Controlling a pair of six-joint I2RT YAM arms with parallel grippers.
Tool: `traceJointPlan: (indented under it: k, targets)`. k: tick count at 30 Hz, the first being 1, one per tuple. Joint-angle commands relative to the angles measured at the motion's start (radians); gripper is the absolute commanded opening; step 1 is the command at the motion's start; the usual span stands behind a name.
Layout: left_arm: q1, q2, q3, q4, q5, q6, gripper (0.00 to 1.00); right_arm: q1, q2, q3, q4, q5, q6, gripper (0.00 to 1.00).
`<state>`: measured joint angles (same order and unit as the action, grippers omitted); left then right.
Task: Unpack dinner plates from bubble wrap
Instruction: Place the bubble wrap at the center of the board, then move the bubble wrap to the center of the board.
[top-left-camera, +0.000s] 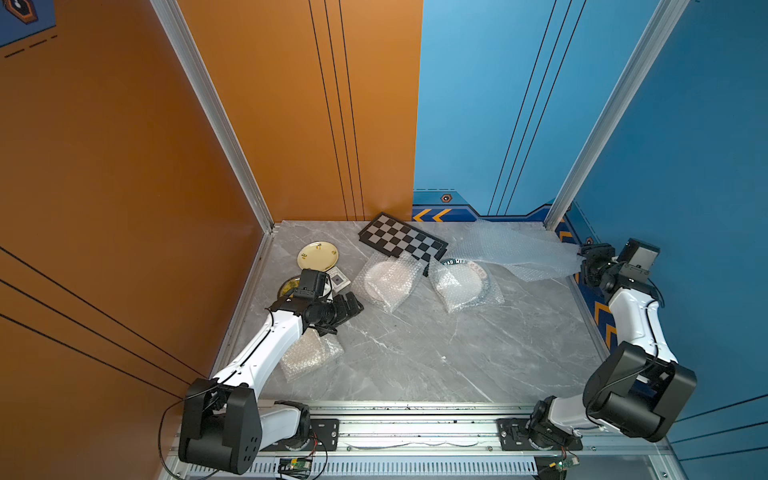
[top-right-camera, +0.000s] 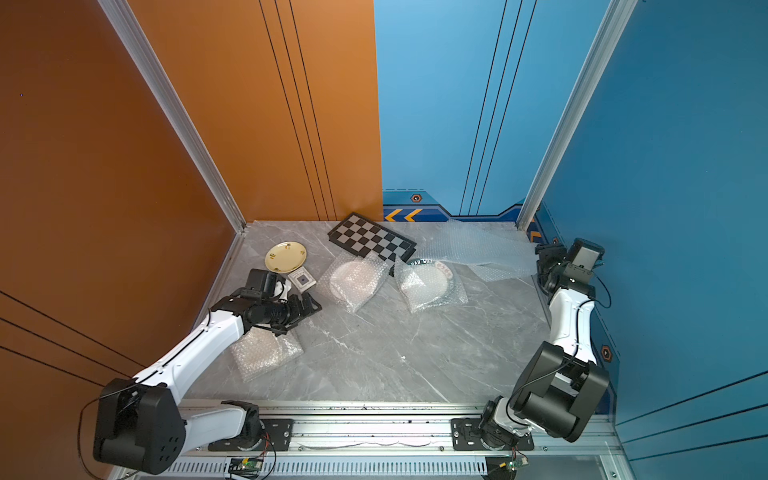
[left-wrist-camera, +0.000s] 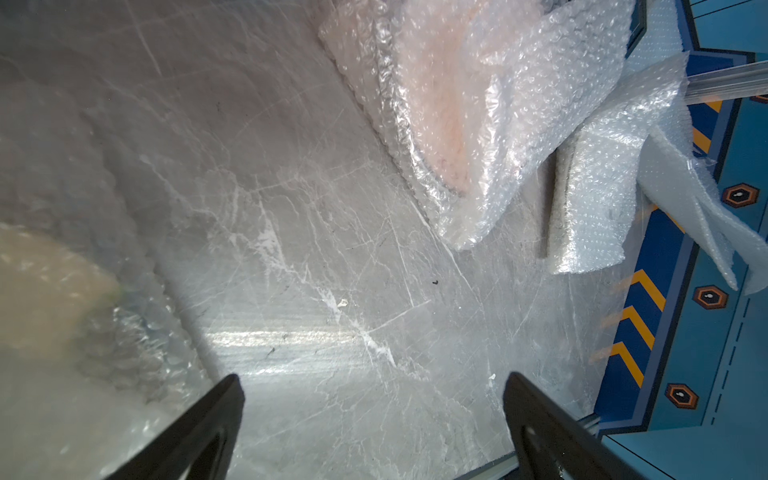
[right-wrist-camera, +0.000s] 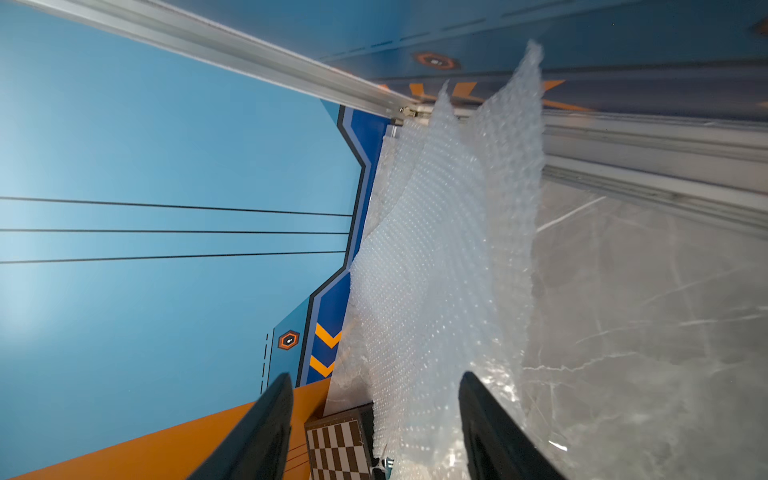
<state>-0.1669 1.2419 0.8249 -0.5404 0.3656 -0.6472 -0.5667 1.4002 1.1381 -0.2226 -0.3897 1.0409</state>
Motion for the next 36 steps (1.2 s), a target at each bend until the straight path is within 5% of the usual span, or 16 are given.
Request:
traceJointPlan:
  k: [1, 8, 14, 17, 23, 36]
  targets:
    - [-0.001, -0.019, 0.009, -0.019, -0.014, 0.019, 0.98, -0.018, -0.074, 0.059, -0.202, 0.013, -0.089, 0.66]
    - [0.003, -0.031, 0.007, -0.020, -0.002, 0.023, 0.98, 0.108, -0.191, 0.174, -0.340, 0.011, -0.222, 0.74]
    - [-0.001, -0.030, 0.009, -0.019, 0.001, 0.026, 0.98, 0.344, -0.075, 0.396, -0.490, -0.148, -0.320, 0.78]
    - [-0.008, -0.023, 0.012, -0.010, 0.008, 0.023, 0.98, 0.492, 0.001, 0.391, -0.537, -0.205, -0.314, 0.79]
    - [-0.033, -0.021, 0.032, -0.002, 0.051, 0.026, 0.98, 0.755, 0.120, 0.290, -0.561, -0.123, -0.375, 0.80]
    - [-0.023, -0.123, -0.053, -0.046, 0.058, 0.018, 0.98, 0.813, 0.386, 0.275, -0.654, 0.029, -0.505, 0.73]
